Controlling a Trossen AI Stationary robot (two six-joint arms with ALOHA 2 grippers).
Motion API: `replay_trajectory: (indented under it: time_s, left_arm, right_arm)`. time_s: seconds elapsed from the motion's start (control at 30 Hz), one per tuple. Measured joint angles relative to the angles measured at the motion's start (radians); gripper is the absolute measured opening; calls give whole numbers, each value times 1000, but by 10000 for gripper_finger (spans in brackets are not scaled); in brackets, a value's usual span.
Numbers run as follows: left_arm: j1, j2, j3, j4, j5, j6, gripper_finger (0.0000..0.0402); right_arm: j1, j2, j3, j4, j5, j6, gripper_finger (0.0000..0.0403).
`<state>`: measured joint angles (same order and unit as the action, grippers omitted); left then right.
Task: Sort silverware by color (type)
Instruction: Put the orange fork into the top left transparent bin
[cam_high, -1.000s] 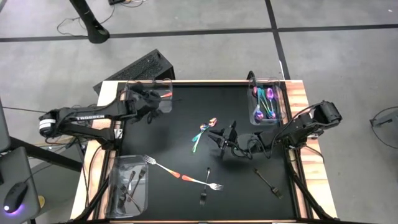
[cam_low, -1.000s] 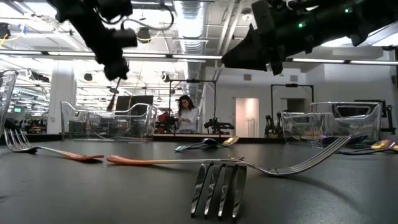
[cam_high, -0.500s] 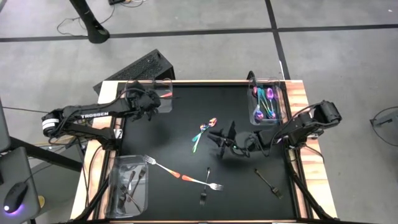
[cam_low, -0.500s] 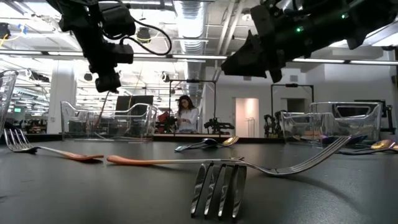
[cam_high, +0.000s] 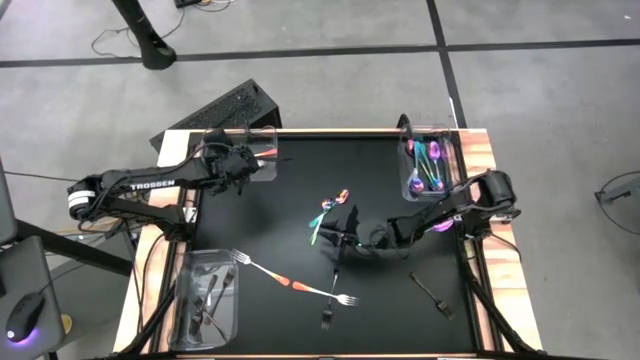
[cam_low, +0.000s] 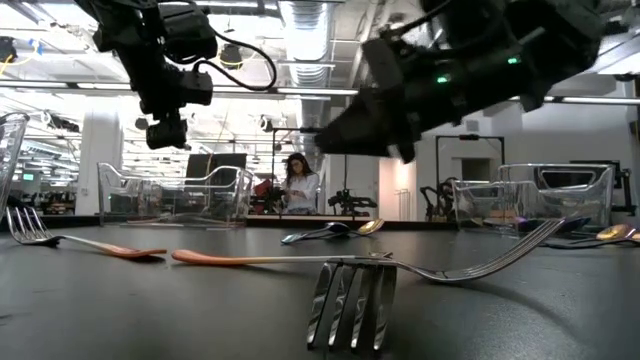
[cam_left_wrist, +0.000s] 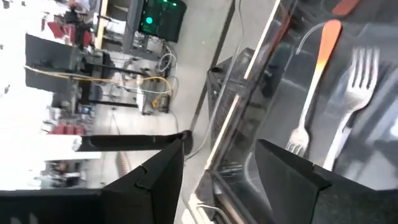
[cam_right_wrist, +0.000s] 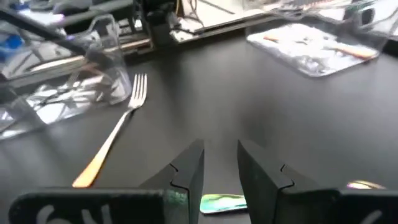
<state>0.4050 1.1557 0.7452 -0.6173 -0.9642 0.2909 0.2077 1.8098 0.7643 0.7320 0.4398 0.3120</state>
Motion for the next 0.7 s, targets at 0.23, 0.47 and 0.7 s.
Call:
replay_trajectory:
  time_s: [0.23, 0.47, 0.7]
  left_arm:
    - [-49, -14, 0, -3, 167, -178, 183]
    - [-209, -101, -1, 3, 346, -374, 182]
    - [-440, -203, -1, 30, 401, -520, 182]
  right_arm:
    - [-7, 65, 109, -88, -132, -6, 118]
    - [6, 63, 193, -244, -205, -17, 118]
    - [27, 112, 259, -272, -213, -48, 118]
